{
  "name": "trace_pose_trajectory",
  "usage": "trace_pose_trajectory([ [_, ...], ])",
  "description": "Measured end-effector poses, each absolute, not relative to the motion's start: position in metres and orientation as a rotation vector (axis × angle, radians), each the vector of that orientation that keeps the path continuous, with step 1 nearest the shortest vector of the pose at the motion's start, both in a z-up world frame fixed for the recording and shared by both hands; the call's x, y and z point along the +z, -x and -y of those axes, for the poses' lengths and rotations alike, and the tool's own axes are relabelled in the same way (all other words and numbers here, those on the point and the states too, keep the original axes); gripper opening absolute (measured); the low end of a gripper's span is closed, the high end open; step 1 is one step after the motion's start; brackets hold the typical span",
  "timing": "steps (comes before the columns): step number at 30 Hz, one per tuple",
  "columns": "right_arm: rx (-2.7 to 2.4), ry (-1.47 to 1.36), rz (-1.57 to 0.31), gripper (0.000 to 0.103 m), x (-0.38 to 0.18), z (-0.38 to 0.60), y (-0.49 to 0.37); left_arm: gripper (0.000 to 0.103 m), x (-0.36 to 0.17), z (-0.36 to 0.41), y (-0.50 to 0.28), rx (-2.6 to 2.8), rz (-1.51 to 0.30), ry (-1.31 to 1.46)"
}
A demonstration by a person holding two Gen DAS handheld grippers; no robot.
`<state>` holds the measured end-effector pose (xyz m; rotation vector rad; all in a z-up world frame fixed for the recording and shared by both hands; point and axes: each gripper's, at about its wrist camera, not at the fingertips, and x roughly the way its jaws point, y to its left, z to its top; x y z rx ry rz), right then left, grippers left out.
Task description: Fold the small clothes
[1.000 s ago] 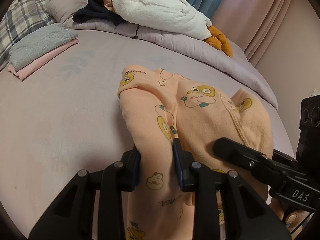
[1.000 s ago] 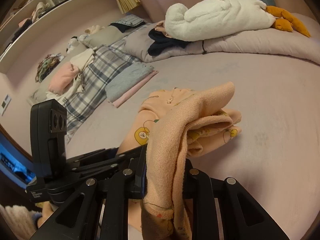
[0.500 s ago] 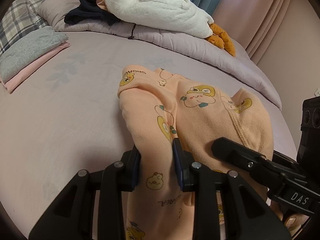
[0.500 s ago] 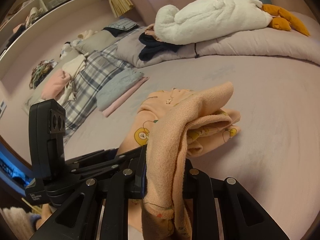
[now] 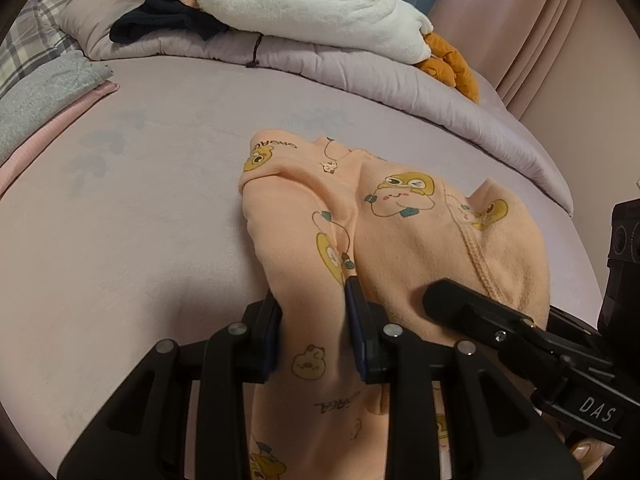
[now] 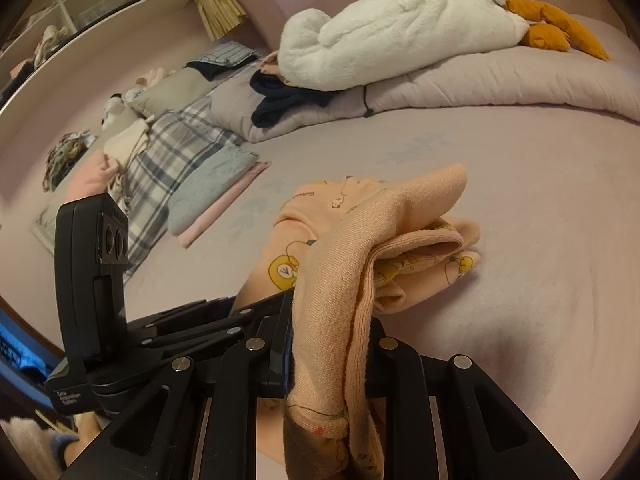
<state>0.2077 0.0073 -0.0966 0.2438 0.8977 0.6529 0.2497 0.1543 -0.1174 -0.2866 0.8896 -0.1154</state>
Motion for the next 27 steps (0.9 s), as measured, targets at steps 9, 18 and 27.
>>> trace_pose_trajectory([
  [9,0.647,-0.266,-0.932,0.024,-0.108,-0.004,-0.215,0.029,-0.130,-0.152,-0.259,-0.096,-0.922,0.266],
  [18,0.634,-0.316,-0.976,0.024,-0.116,0.006,-0.224,0.031,-0.136,-0.156,-0.261,-0.078,-0.939,0.252],
  [27,0.580,-0.347,-1.031,0.024,-0.129,0.018,-0.228,0.034,-0.138,-0.156,-0.259,-0.068,-0.943,0.247],
])
